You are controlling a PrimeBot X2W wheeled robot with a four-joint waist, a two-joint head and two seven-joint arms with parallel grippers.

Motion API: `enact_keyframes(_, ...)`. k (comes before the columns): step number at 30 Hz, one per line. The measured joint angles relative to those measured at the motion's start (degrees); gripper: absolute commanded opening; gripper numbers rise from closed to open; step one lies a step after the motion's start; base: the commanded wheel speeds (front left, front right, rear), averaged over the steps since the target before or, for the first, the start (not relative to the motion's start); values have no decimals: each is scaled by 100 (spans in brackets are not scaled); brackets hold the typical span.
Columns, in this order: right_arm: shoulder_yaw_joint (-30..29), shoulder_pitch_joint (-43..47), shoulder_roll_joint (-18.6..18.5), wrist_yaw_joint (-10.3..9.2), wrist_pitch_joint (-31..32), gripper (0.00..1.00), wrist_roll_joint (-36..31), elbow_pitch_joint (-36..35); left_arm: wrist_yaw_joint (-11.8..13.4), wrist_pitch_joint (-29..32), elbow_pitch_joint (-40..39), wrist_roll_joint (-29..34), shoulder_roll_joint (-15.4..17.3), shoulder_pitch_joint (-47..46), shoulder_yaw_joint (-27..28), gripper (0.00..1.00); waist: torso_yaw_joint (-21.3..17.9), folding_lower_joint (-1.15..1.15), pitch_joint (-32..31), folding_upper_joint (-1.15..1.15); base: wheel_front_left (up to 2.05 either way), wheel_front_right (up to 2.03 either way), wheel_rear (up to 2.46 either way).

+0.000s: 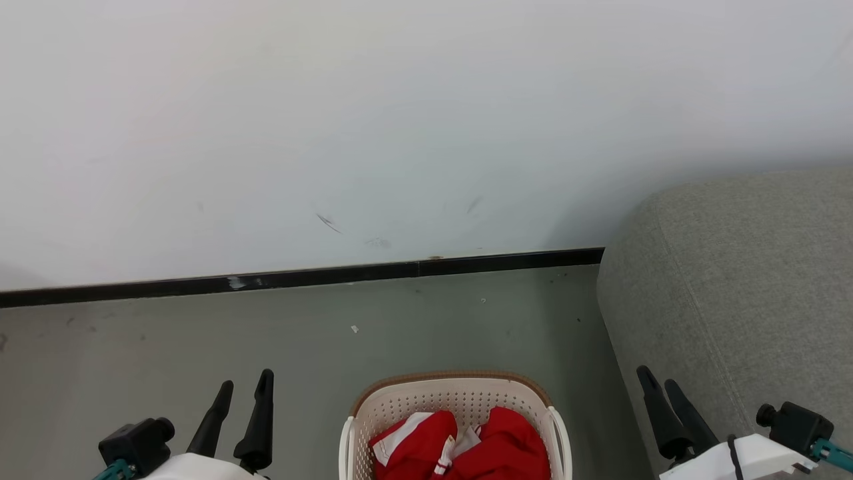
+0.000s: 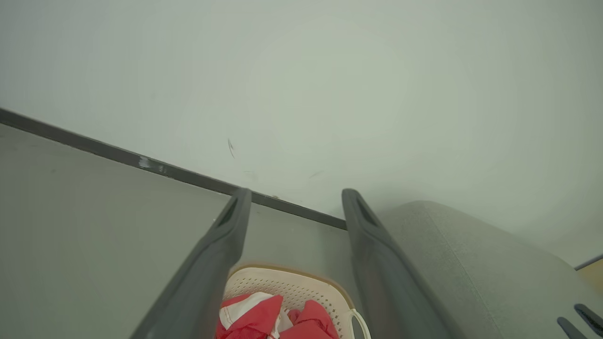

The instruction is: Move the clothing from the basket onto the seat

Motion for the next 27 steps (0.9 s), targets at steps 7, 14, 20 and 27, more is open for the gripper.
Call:
enact_keyframes(7,29,10,8,0,-124,100,-748,-7,193,-153,-65,754,9,75,-198,100,5,-24,11,0,0,0,0)
enact_keyframes(14,47,10,23,0,-232,100,-1412,-36,359,-277,-156,1388,9,101,-345,100,3,-34,20,0,0,0,0)
enact_keyframes(20,65,12,34,0,-332,100,-1860,-111,497,-397,-212,1878,7,101,-443,100,4,-37,24,0,0,0,0)
enact_keyframes(27,62,12,56,0,-444,100,-2463,-209,673,-557,-328,2454,8,101,-512,100,14,-38,29,0,0,0,0)
